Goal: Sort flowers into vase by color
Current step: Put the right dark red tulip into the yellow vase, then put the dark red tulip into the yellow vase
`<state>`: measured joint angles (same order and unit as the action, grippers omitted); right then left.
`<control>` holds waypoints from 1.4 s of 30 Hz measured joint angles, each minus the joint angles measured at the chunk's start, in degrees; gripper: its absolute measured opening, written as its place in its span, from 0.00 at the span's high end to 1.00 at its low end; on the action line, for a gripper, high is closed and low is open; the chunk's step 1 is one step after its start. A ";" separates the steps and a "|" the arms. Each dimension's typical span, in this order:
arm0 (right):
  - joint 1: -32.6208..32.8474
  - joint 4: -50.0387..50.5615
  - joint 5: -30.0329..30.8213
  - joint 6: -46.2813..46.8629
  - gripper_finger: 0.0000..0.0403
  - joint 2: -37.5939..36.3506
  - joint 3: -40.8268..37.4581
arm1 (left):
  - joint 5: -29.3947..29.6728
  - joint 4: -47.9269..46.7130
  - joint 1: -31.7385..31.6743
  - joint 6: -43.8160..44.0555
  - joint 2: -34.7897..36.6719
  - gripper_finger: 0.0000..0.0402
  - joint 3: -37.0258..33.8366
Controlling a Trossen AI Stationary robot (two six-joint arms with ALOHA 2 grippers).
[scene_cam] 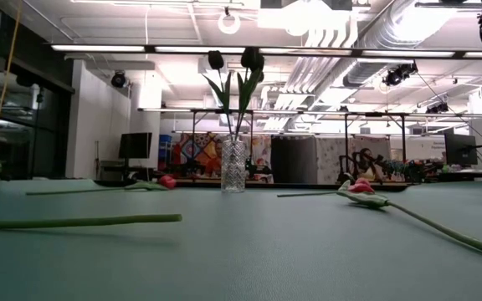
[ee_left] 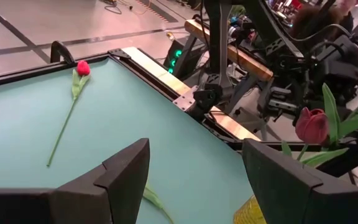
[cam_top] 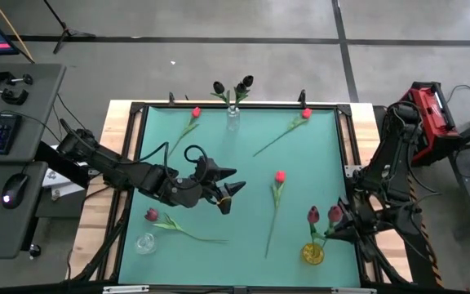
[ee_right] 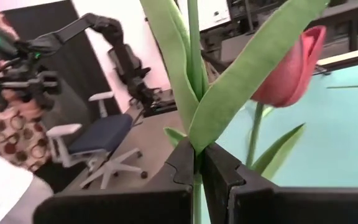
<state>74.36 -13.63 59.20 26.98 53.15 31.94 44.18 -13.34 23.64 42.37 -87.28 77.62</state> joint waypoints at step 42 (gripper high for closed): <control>0.27 0.53 -8.79 -0.13 0.34 -21.93 0.04 | -1.77 -0.32 0.00 -0.73 0.04 0.39 0.02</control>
<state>74.63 -13.11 50.41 26.86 31.21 31.99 42.41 -13.67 23.64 41.64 -87.24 77.65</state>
